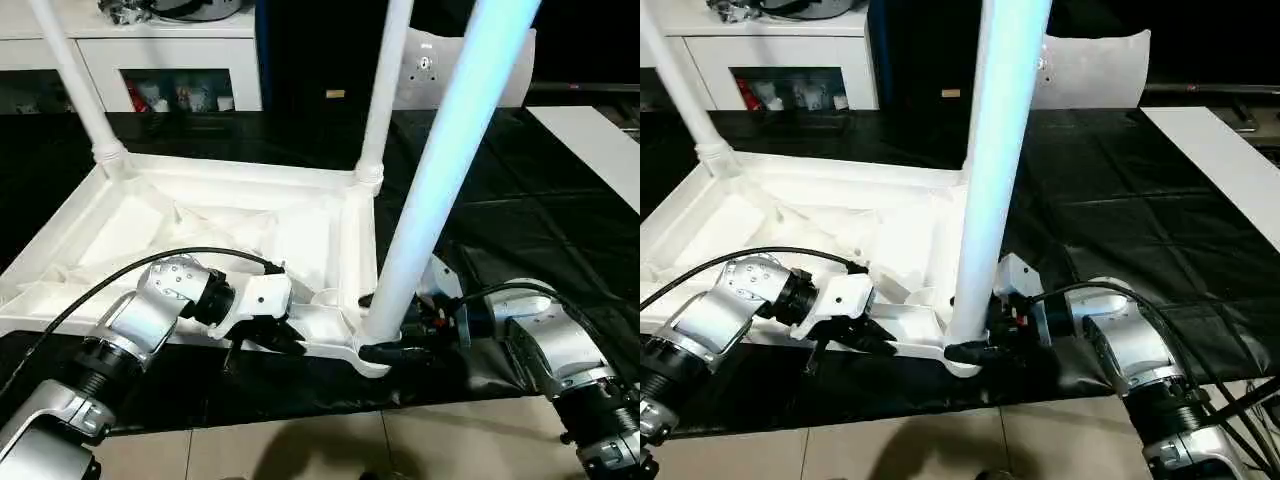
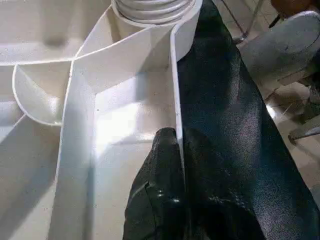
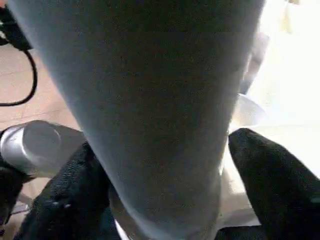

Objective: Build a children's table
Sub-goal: Rotate leg to tighten

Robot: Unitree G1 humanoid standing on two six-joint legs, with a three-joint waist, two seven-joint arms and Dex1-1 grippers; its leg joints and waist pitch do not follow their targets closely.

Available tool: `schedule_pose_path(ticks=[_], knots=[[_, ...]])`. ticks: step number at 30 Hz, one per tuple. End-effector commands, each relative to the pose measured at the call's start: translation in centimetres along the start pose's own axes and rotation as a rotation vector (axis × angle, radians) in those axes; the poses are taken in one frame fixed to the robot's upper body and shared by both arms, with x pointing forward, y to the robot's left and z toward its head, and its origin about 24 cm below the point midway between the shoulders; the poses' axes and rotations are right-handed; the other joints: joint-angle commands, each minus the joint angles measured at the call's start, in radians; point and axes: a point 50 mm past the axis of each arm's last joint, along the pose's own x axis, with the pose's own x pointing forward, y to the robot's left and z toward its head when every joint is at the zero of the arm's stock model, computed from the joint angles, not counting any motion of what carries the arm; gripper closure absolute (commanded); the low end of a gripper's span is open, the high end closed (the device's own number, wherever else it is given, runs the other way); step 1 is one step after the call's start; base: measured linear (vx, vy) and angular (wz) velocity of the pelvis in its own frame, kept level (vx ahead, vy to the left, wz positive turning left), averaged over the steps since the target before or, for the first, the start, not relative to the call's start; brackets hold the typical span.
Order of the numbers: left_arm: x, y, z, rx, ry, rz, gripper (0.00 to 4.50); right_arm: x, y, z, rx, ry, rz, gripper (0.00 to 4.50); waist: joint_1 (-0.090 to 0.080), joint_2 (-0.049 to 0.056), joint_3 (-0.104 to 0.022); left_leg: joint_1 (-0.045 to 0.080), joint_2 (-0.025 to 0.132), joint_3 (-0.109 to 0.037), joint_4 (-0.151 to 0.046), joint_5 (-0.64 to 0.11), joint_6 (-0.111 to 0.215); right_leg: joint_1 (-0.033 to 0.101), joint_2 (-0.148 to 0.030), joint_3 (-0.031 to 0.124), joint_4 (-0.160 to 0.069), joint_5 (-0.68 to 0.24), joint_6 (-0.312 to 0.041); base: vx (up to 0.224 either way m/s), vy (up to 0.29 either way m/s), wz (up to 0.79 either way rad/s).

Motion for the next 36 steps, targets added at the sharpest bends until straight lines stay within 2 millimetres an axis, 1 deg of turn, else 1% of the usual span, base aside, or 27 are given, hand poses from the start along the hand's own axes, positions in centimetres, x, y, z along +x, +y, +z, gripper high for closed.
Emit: schedule_pose_path(ticks=[1,2,4,5,7,9,10,11,18,19,20,21,22,23,24,25,26,27,28,29,30,31,32,33,34,35,36], knots=[[0.5,-0.2,0.4,0.048,0.028,-0.067,4.5,-0.2,0.0,0.0,-0.008,0.036,0.018,0.92,-0.007,-0.006,-0.074,-0.018,0.001,0.033,-0.07,-0.101,0.073,0.073,-0.038,0.051,-0.063,-0.318,-0.179,0.0,0.0,0.0],[0.5,-0.2,0.4,0.048,0.028,-0.067,4.5,-0.2,0.0,0.0,-0.008,0.036,0.018,1.15,-0.007,-0.006,-0.074,-0.018,0.001,0.033,-0.071,-0.101,0.07,0.074,-0.038,0.052,-0.062,-0.318,-0.179,0.0,0.0,0.0],[0.5,-0.2,0.3,0.048,0.031,-0.07,4.5,-0.3,0.0,-0.3,-0.005,0.048,0.023,1.21,-0.007,-0.008,-0.073,-0.019,0.001,0.033,-0.071,-0.104,0.069,0.073,-0.038,0.052,-0.063,-0.321,-0.179,0.0,0.0,0.0],[0.5,-0.2,0.2,0.049,0.032,-0.071,4.5,-0.3,0.0,-0.3,-0.004,0.051,0.024,1.39,-0.007,-0.009,-0.074,-0.019,0.001,0.033,-0.071,-0.102,0.069,0.074,-0.038,0.052,-0.062,-0.319,-0.178,0.0,0.0,0.0],[0.5,-0.2,0.2,0.048,0.031,-0.07,4.5,-0.3,0.0,-0.5,-0.007,0.063,0.027,1.39,-0.007,-0.009,-0.073,-0.018,0.001,0.033,-0.071,-0.105,0.07,0.072,-0.037,0.052,-0.063,-0.32,-0.179,0.0,0.0,0.0],[0.5,-0.2,0.2,0.048,0.031,-0.069,4.5,-0.3,0.0,-0.6,-0.006,0.066,0.027,1.6,-0.007,-0.009,-0.073,-0.019,0.001,0.033,-0.071,-0.106,0.068,0.073,-0.037,0.051,-0.062,-0.315,-0.181,0.0,0.0,0.0],[0.4,-0.1,0.2,0.047,0.031,-0.068,4.5,-0.2,0.0,-0.6,0.004,0.06,0.024,1.65,-0.006,-0.006,-0.072,-0.018,0.001,0.033,-0.071,-0.108,0.068,0.073,-0.037,0.051,-0.062,-0.316,-0.182,0.0,0.0,0.0],[0.4,-0.1,0.2,0.047,0.031,-0.067,4.5,-0.2,0.0,-0.6,0.015,0.053,0.023,1.67,-0.007,-0.007,-0.072,-0.019,0.001,0.033,-0.071,-0.11,0.068,0.074,-0.037,0.051,-0.063,-0.32,-0.18,0.0,0.0,0.0],[0.3,0.0,0.3,0.032,0.015,-0.05,4.5,0.3,0.3,-0.5,0.071,0.003,0.037,1.76,-0.007,-0.006,-0.069,-0.018,0.001,0.032,-0.072,-0.119,0.066,0.073,-0.036,0.051,-0.065,-0.33,-0.179,0.0,0.0,0.0],[0.3,0.1,0.4,0.015,-0.001,-0.033,4.5,0.5,0.5,-0.6,0.102,-0.028,0.039,1.76,-0.006,-0.001,-0.069,-0.018,0.002,0.032,-0.073,-0.116,0.065,0.073,-0.036,0.051,-0.064,-0.327,-0.181,0.0,0.0,0.0],[0.5,0.3,0.7,-0.01,-0.017,0.005,4.5,0.9,0.8,-0.6,0.134,-0.061,0.031,1.76,-0.006,-0.001,-0.068,-0.018,0.001,0.032,-0.072,-0.119,0.063,0.073,-0.037,0.051,-0.065,-0.33,-0.181,0.0,0.0,0.0],[0.5,0.3,0.7,-0.01,-0.017,0.005,4.5,0.9,0.8,-0.6,0.134,-0.061,0.031,1.76,-0.004,-0.003,-0.07,-0.016,0.003,0.032,-0.072,-0.116,0.062,0.072,-0.037,0.052,-0.065,-0.322,-0.184,0.0,0.0,0.0],[0.6,0.5,0.9,-0.041,-0.027,0.043,4.5,1.4,1.0,-0.7,0.167,-0.088,0.005,1.76,-0.005,-0.001,-0.069,-0.018,0.002,0.032,-0.073,-0.118,0.061,0.072,-0.036,0.051,-0.064,-0.324,-0.186,0.0,0.0,0.0],[0.7,0.7,1.0,-0.074,-0.031,0.081,4.5,2.0,1.0,-0.8,0.193,-0.109,-0.028,1.77,-0.004,0.001,-0.067,-0.016,0.003,0.032,-0.074,-0.12,0.055,0.072,-0.037,0.052,-0.065,-0.325,-0.184,0.0,0.0,0.0],[0.8,0.8,1.0,-0.094,-0.032,0.103,4.5,2.3,1.0,-0.9,0.208,-0.119,-0.051,1.77,-0.007,-0.001,-0.064,-0.017,0.001,0.032,-0.076,-0.142,0.048,0.072,-0.036,0.049,-0.07,-0.359,-0.174,0.0,0.0,0.0],[0.8,0.8,1.0,-0.094,-0.032,0.103,4.5,2.3,1.0,-0.9,0.208,-0.119,-0.051,1.78,-0.007,-0.001,-0.064,-0.017,0.001,0.032,-0.076,-0.142,0.048,0.072,-0.036,0.049,-0.07,-0.359,-0.174,0.0,0.0,0.0],[1.2,1.1,1.3,-0.124,-0.048,0.149,4.5,3.3,0.8,-1.1,0.235,-0.125,-0.13,1.78,-0.009,0.011,-0.059,-0.014,-0.004,0.029,-0.078,-0.183,0.038,0.069,-0.035,0.044,-0.081,-0.441,-0.144,0.0,0.0,0.0],[1.7,1.5,1.9,-0.153,-0.072,0.214,4.5,4.5,0.4,-1.2,0.275,-0.147,-0.233,1.78,-0.015,0.004,-0.056,-0.011,-0.006,0.032,-0.076,-0.207,0.03,0.062,-0.034,0.042,-0.091,-0.484,-0.125,0.0,0.0,0.0],[1.7,1.5,1.9,-0.153,-0.072,0.214,4.5,4.5,0.4,-1.2,0.275,-0.147,-0.233,1.78,-0.02,0.004,-0.052,-0.01,-0.008,0.032,-0.076,-0.225,0.024,0.06,-0.034,0.04,-0.094,-0.518,-0.113,0.0,0.0,0.0],[2.1,1.9,2.4,-0.176,-0.09,0.269,4.5,5.4,0.0,-1.2,0.317,-0.168,-0.318,1.78,-0.028,0.01,-0.05,-0.009,-0.014,0.027,-0.076,-0.259,0.009,0.061,-0.034,0.028,-0.104,-0.596,-0.079,0.0,0.0,0.0],[2.1,1.9,2.5,-0.178,-0.091,0.272,4.5,5.5,0.0,-1.2,0.319,-0.17,-0.323,1.78,-0.039,0.004,-0.05,-0.013,-0.019,0.023,-0.073,-0.278,0.006,0.064,-0.032,0.014,-0.117,-0.65,-0.035,0.0,0.0,0.0],[3.2,2.7,3.7,-0.227,-0.137,0.386,4.5,7.1,-0.9,-0.9,0.394,-0.203,-0.455,1.78,-0.041,0.017,-0.051,-0.009,-0.018,0.021,-0.073,-0.285,0.003,0.064,-0.034,0.013,-0.119,-0.651,-0.029,0.0,0.0,0.0],[3.6,3.0,4.3,-0.248,-0.155,0.427,4.5,7.7,-1.2,-0.8,0.414,-0.207,-0.497,1.78,-0.057,0.018,-0.051,-0.002,-0.016,0.018,-0.072,-0.314,0.006,0.059,-0.034,-0.001,-0.132,-0.653,-0.026,0.0,0.0,0.0],[3.9,3.1,4.7,-0.262,-0.167,0.447,4.5,8.1,-1.5,-0.7,0.427,-0.21,-0.525,1.78,-0.073,0.016,-0.052,-0.013,-0.014,0.012,-0.075,-0.328,0.011,0.071,-0.033,-0.009,-0.133,-0.632,-0.021,0.0,0.0,0.0],[4.2,3.2,5.0,-0.273,-0.176,0.461,4.5,8.3,-1.7,-0.6,0.436,-0.212,-0.545,1.78,-0.077,0.02,-0.052,-0.011,-0.01,0.011,-0.077,-0.339,0.013,0.072,-0.035,-0.011,-0.132,-0.617,-0.026,0.0,0.0,0.0],[4.2,3.2,5.0,-0.273,-0.176,0.461,4.5,8.3,-1.7,-0.6,0.436,-0.212,-0.545,1.78,-0.083,0.024,-0.051,-0.008,-0.008,0.009,-0.079,-0.354,0.021,0.071,-0.035,-0.014,-0.136,-0.606,-0.031,-0.012,0.052,-0.08],[4.4,3.2,5.3,-0.287,-0.187,0.478,4.5,8.7,-1.9,-0.5,0.448,-0.214,-0.573,1.78,-0.094,0.029,-0.057,-0.015,-0.005,0.005,-0.081,-0.354,0.041,0.08,-0.041,-0.013,-0.131,-0.547,-0.05,-0.012,0.052,-0.08]])
